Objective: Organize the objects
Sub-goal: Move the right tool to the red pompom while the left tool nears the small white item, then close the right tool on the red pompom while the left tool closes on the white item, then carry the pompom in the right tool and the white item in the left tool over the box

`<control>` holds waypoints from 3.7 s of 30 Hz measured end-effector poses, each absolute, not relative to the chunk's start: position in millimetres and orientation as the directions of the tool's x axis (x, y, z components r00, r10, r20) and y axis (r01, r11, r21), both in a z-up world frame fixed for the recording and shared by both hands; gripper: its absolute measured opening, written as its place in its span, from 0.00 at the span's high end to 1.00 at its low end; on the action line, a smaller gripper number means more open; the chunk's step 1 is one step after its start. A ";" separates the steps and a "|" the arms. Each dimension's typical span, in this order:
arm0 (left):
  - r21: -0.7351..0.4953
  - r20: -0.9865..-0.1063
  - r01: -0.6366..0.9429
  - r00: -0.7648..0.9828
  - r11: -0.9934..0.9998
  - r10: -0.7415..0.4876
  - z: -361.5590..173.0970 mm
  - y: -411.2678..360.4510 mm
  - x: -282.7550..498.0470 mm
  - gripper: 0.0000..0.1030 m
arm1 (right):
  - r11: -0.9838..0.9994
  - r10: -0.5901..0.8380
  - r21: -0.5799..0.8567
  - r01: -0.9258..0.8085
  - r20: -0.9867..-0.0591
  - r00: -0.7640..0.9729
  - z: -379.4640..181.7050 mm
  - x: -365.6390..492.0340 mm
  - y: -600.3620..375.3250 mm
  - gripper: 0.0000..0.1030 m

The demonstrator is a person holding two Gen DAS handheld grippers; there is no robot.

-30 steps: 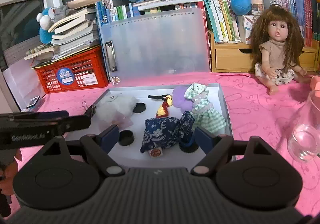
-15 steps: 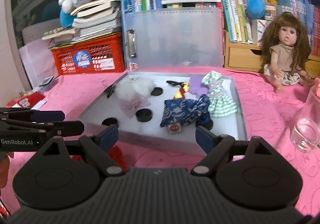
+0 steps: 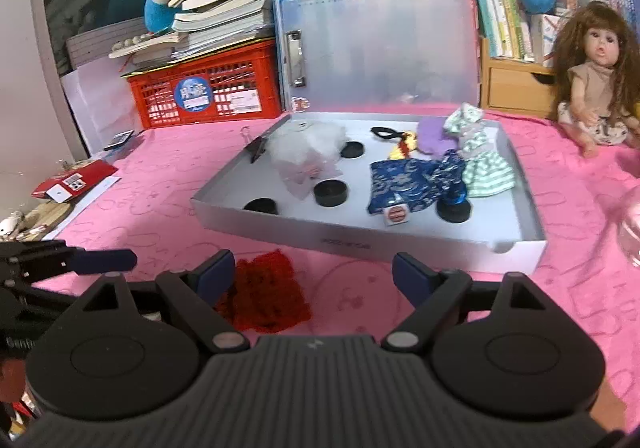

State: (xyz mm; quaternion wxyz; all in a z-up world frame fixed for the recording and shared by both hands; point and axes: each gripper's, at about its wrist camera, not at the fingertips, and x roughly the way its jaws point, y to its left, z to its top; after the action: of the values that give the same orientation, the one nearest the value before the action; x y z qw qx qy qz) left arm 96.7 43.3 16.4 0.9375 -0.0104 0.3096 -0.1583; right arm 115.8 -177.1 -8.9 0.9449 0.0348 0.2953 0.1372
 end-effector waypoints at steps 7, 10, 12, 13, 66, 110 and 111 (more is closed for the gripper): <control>-0.099 -0.589 0.295 0.753 0.950 -0.295 9.9 44.9 87.7 0.39 | 0.947 0.317 0.143 -0.286 -0.542 0.778 -11.9 113.3 -162.7 0.08; -0.103 -0.594 0.292 0.749 0.951 -0.294 7.2 45.9 88.5 0.41 | 0.943 0.328 0.138 -0.304 -0.548 0.770 -14.3 113.2 -157.6 0.08; -0.113 -0.597 0.292 0.744 0.950 -0.300 5.2 47.0 89.4 0.44 | 0.941 0.331 0.132 -0.312 -0.553 0.765 -16.5 113.2 -154.2 0.08; -0.118 -0.598 0.293 0.741 0.949 -0.304 4.3 47.5 89.6 0.46 | 0.940 0.334 0.133 -0.315 -0.555 0.762 -17.6 113.2 -152.6 0.08; -0.105 -0.560 0.327 0.761 0.939 -0.327 11.0 35.1 87.2 0.73 | 0.930 0.361 0.145 -0.339 -0.542 0.759 -17.9 104.3 -151.7 0.36; -0.146 -0.508 0.307 0.792 0.940 -0.338 44.3 9.1 139.8 0.73 | 0.979 0.194 0.145 -0.140 -0.483 0.854 9.2 108.8 -211.2 0.36; -0.150 -0.508 0.306 0.792 0.940 -0.338 44.7 8.7 141.9 0.73 | 0.980 0.191 0.145 -0.137 -0.483 0.854 9.6 109.6 -212.6 0.36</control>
State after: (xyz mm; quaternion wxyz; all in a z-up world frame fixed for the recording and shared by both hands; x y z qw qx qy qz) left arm 141.9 8.7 44.7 0.9461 -0.0298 0.2738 -0.1701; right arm 109.6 -212.6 9.6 0.9615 0.0529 0.2559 0.0854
